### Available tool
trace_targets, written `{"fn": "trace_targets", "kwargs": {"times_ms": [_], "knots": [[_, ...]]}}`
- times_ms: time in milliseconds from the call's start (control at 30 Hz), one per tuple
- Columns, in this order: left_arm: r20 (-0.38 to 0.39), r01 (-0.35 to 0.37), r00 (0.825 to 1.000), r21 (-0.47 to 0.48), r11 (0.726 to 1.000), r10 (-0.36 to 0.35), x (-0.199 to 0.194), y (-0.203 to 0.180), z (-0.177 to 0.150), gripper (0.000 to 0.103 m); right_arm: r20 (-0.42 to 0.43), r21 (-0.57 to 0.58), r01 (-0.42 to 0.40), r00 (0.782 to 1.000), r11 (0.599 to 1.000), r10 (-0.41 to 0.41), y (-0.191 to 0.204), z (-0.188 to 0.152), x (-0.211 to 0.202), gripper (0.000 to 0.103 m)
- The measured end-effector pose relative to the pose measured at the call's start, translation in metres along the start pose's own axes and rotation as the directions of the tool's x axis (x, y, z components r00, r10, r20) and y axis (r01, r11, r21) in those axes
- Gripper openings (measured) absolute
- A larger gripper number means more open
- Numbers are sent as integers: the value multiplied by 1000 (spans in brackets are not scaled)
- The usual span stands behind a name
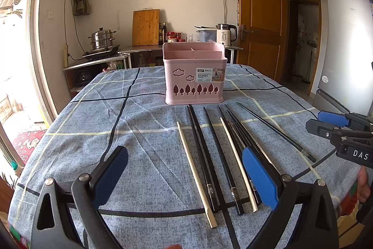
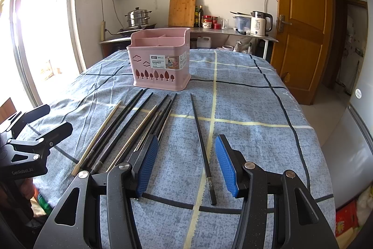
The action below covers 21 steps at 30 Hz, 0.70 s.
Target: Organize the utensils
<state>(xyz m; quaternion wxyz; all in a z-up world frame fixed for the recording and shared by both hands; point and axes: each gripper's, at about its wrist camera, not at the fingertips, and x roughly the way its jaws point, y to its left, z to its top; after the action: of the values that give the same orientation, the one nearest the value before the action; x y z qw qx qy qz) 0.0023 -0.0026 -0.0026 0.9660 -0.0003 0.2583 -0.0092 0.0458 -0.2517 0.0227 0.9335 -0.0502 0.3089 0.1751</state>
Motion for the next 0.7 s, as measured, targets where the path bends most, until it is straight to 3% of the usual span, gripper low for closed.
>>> {"fn": "trace_targets", "kwargs": {"times_ms": [700], "knots": [[-2,2,1000,1,1000,-2,0,-2,-1,100,-1,0,1,1000,1000,-1,0,0,0,52]]}}
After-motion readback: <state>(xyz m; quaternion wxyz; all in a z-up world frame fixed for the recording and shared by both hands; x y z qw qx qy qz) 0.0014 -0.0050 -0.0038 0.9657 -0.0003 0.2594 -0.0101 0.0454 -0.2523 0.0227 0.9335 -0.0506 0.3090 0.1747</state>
